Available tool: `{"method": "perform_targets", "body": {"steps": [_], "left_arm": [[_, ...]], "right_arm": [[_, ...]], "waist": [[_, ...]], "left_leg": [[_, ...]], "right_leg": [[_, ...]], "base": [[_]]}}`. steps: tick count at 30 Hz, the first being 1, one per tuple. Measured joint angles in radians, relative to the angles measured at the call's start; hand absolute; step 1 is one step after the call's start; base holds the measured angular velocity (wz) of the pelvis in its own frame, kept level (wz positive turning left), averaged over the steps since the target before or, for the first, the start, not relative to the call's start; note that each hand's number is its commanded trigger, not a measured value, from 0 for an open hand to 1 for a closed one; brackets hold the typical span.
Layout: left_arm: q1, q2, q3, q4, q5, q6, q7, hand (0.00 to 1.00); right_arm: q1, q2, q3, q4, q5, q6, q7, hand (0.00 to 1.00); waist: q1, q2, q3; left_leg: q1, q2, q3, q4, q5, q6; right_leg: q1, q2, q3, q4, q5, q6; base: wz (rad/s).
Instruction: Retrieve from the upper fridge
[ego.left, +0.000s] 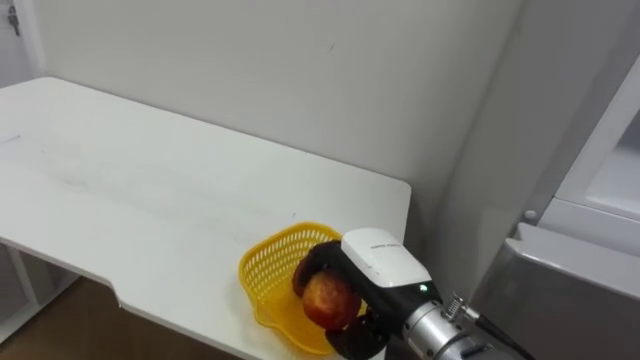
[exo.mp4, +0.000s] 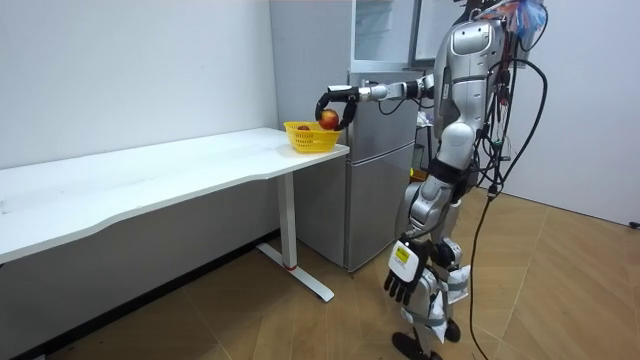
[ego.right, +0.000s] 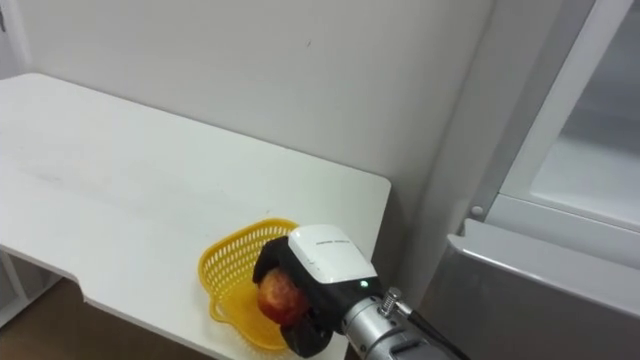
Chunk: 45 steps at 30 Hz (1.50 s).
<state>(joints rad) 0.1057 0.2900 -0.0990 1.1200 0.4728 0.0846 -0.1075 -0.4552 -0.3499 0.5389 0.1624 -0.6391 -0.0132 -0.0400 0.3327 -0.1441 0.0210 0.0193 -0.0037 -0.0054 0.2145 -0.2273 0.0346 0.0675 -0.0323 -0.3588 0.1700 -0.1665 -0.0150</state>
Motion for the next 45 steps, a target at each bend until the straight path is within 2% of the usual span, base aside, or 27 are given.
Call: {"method": "perform_targets", "body": {"steps": [1,12,41,45], "left_arm": [[0.0,0.0,0.0,0.0,0.0,0.0,-0.005,0.0],[-0.001,-0.001,0.0,0.0,0.0,0.001,-0.014,0.0],[-0.003,-0.004,0.001,0.0,0.001,-0.002,-0.012,0.0],[-0.004,-0.004,0.019,0.0,0.001,-0.006,-0.01,0.0]], "right_arm": [[0.0,0.001,0.0,0.0,0.0,0.006,0.0,0.0],[0.0,0.002,-0.001,0.0,0.0,0.015,0.002,0.0],[0.0,0.002,-0.003,-0.001,0.003,0.01,0.007,0.0],[0.0,0.004,-0.024,-0.033,0.004,0.002,0.01,0.0]], "waist": [[0.0,0.001,-0.0007],[0.0,0.001,-0.0012],[-0.002,0.012,-0.0034],[-0.006,0.01,-0.0048]], "left_leg": [[0.0,0.0,0.0,0.0,0.0,0.0],[-0.002,-0.001,0.001,0.006,0.0,0.0],[-0.002,-0.001,0.002,0.006,0.0,0.0],[-0.001,-0.001,0.001,0.004,0.0,0.0]], "right_leg": [[0.0,0.0,0.0,0.0,0.0,0.0],[0.001,-0.001,0.0,0.0,0.0,0.0],[0.001,-0.001,0.006,0.0,0.0,0.0],[-0.001,0.0,0.012,-0.001,0.0,0.0]], "base": [[0.0],[0.0],[0.0],[0.0]]}}
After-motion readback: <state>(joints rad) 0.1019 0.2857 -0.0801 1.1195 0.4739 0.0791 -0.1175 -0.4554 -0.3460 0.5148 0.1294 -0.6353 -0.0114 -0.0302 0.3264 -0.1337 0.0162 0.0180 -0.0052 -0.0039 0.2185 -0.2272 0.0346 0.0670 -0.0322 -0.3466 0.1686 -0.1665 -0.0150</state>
